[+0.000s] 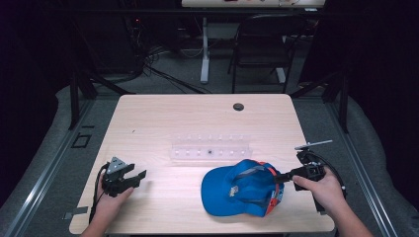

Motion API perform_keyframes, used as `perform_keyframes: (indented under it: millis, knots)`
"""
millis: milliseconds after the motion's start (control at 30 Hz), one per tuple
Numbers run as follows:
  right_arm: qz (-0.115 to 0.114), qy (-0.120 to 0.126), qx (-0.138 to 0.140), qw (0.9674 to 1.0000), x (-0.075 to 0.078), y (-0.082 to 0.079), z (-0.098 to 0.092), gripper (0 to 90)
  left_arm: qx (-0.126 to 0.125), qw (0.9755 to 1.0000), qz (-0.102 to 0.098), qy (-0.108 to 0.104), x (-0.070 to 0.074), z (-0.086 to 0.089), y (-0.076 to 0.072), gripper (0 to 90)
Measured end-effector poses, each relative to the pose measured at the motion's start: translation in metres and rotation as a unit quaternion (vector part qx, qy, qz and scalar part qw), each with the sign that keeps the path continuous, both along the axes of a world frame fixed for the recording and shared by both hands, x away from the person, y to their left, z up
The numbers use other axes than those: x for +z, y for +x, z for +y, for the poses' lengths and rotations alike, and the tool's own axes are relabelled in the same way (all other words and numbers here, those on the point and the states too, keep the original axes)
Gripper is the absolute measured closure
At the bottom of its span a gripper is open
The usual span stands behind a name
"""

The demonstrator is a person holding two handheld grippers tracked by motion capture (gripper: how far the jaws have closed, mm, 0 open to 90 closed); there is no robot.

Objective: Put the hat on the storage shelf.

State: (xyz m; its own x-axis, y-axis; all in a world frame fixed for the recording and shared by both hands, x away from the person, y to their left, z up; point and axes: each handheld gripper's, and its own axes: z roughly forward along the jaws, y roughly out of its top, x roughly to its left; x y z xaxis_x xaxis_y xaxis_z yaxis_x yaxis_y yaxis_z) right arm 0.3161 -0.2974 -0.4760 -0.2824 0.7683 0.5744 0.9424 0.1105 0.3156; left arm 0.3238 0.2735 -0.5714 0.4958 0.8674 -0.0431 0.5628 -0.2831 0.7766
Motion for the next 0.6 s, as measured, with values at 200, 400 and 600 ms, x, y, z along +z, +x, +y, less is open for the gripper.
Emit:
perform_keyframes:
  millis: [200,400,600]
  knots:
    - [0.017,-0.002,-0.003,0.9998,0.004,0.003,0.002,77.3,0.000,1.0000,0.001,-0.001,0.000,0.000,0.000,41.8]
    - [0.057,-0.027,-0.011,0.9980,0.007,0.005,0.008,77.3,0.000,1.0000,0.002,-0.001,0.000,0.000,0.000,41.8]
    - [0.074,-0.046,-0.022,0.9960,0.015,0.008,0.011,77.4,-0.001,1.0000,0.003,0.001,-0.001,0.000,0.000,41.8]
